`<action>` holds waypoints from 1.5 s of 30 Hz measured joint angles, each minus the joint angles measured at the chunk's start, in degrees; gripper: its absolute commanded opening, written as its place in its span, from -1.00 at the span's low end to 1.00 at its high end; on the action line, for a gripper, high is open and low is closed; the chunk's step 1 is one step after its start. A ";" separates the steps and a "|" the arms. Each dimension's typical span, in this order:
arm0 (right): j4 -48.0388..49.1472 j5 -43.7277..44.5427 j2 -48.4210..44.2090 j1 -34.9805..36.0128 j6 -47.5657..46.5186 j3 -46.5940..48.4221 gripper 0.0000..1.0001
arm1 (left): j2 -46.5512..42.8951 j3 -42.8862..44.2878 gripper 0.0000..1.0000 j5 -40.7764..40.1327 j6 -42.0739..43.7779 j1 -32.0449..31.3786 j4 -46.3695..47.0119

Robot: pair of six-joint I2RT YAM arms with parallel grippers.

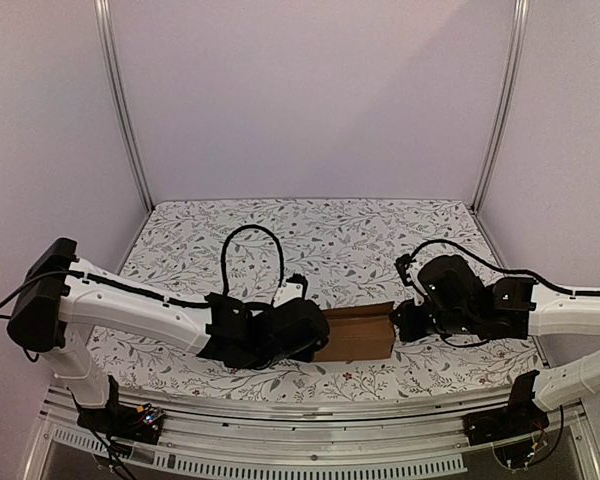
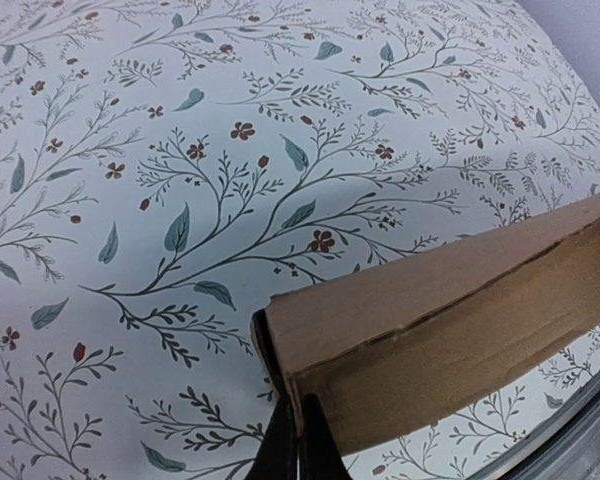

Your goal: Fold the paper box

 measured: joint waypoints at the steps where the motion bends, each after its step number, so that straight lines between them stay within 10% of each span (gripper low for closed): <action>1: 0.39 0.02 0.22 0.00 0.48 -0.07 -1.00 | 0.07 0.07 -1.00 -0.07 0.02 -0.02 -0.07; 45: 4.17 -0.87 -4.07 0.85 8.96 -2.01 -1.00 | 1.84 2.99 -1.00 -2.58 2.23 -0.42 -5.35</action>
